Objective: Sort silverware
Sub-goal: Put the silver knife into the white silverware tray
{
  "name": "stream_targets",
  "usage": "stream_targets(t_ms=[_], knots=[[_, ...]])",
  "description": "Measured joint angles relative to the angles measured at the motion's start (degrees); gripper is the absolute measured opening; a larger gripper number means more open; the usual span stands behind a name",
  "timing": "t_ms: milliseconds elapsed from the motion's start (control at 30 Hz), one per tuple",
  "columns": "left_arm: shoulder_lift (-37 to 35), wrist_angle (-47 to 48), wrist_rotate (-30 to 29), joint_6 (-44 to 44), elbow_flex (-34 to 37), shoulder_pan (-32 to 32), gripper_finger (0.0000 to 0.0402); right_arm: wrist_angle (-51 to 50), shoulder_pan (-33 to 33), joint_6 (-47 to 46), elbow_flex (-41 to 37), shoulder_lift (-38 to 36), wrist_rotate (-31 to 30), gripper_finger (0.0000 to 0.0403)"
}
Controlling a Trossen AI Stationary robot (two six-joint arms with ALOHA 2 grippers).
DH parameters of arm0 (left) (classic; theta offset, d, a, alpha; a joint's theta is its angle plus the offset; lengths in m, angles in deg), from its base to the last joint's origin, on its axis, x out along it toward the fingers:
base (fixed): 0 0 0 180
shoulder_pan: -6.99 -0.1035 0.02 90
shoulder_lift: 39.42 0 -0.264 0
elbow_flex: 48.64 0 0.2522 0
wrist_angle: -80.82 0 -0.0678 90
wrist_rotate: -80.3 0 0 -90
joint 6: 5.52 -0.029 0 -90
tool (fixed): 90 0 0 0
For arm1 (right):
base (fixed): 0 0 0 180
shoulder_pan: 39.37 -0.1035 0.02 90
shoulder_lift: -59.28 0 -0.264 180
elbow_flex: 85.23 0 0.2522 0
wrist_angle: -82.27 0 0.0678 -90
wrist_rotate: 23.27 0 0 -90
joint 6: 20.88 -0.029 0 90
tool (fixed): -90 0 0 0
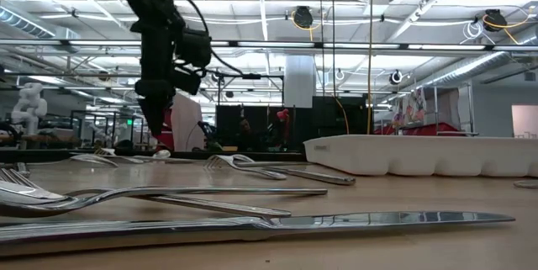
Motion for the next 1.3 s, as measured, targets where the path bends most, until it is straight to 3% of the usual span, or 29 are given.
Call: stream_targets(t_ms=[300, 1033, 1167, 1300], knots=[[-0.03, -3.10, -1.20, 0.44, 3.68, -3.12, 0.0192, 0.02, 0.07, -0.97, 0.00, -0.30, -0.24, 0.0089], [-0.03, -11.76, -1.60, -1.50, 11.45, -3.30, 0.0188, 0.02, 0.09, -1.71, 0.02, -0.30, -0.28, 0.0089], [-0.07, -13.00, -1.63, -1.55, 12.67, -3.28, 0.0148, 0.01, 0.09, -2.11, 0.04, -0.30, -0.30, 0.0089], [0.31, -14.83, -2.24, -1.50, 13.39, -3.41, 0.0064, 0.17, 0.09, -2.13, 0.04, -0.30, -0.28, 0.0089]])
